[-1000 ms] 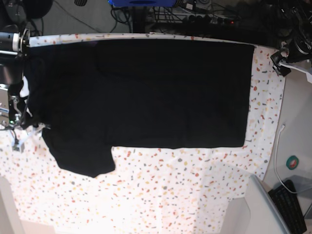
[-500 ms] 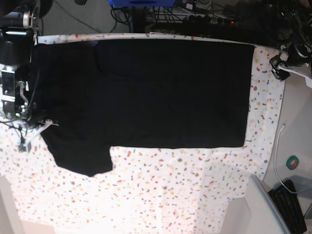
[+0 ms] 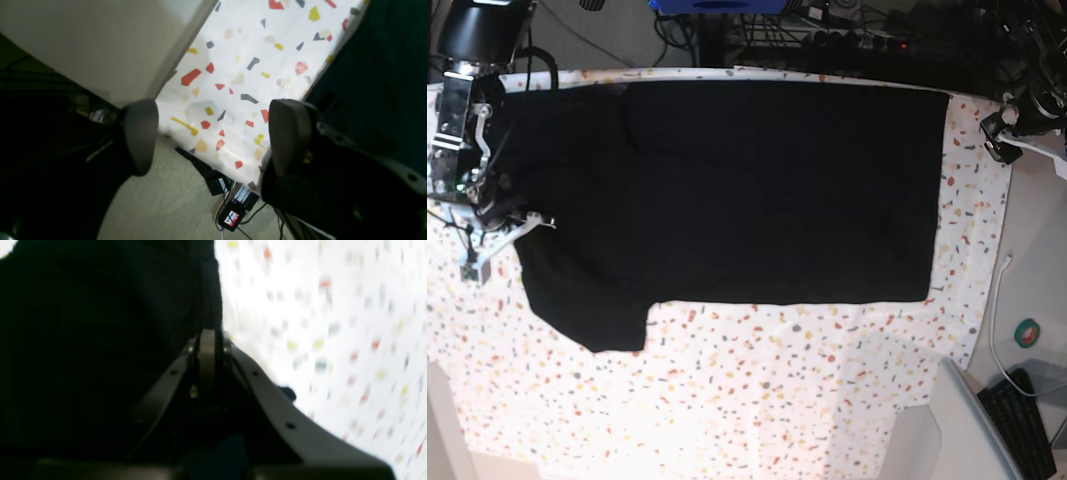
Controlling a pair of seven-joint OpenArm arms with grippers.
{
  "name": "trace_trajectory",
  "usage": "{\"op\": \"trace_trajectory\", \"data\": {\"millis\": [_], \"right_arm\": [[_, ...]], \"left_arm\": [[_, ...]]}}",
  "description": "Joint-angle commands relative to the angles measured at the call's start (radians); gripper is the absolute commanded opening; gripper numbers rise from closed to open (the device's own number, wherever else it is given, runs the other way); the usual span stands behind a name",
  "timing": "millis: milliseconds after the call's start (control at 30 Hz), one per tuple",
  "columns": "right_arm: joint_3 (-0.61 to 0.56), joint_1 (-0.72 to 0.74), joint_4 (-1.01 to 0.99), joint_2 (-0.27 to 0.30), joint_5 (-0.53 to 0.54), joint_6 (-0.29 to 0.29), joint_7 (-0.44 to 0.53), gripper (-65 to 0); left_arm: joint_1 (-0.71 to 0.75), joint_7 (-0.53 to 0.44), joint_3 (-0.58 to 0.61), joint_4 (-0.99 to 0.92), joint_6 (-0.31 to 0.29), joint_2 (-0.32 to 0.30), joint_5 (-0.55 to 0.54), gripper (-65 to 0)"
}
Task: Layout the t-shirt on the table in an organized manner, then fold the t-shirt properly
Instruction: 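Grasp the hem corner nearest the right gripper and pull it outward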
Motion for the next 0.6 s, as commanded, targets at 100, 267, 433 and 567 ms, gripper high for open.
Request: {"op": "trace_trajectory", "data": {"millis": [100,267,433,567], "right_arm": [[0.026,-0.002,0.067,-0.04,0.005,0.0,-0.061,-65.0],[0.026,-0.005,0.176,-0.065,0.007,0.0,-0.109,-37.4],[0.027,0.131,0.036,-0.054,0.007,0.002,0.008,-19.7],[0.018,0.309,-0.301,0.003,0.005,0.002,0.109,-19.7]], "left_arm": [[-0.001,-0.013,-0.006,0.015,0.0,-0.017,-0.006,-16.6],[-0.001,-0.013,-0.006,0.015,0.0,-0.022,-0.006,-16.6],[-0.001,-0.016,-0.014,0.015,0.0,-0.023,-0.004,-16.6],[-0.001,-0.016,-0.014,0.015,0.0,-0.023,-0.004,-16.6]]}}
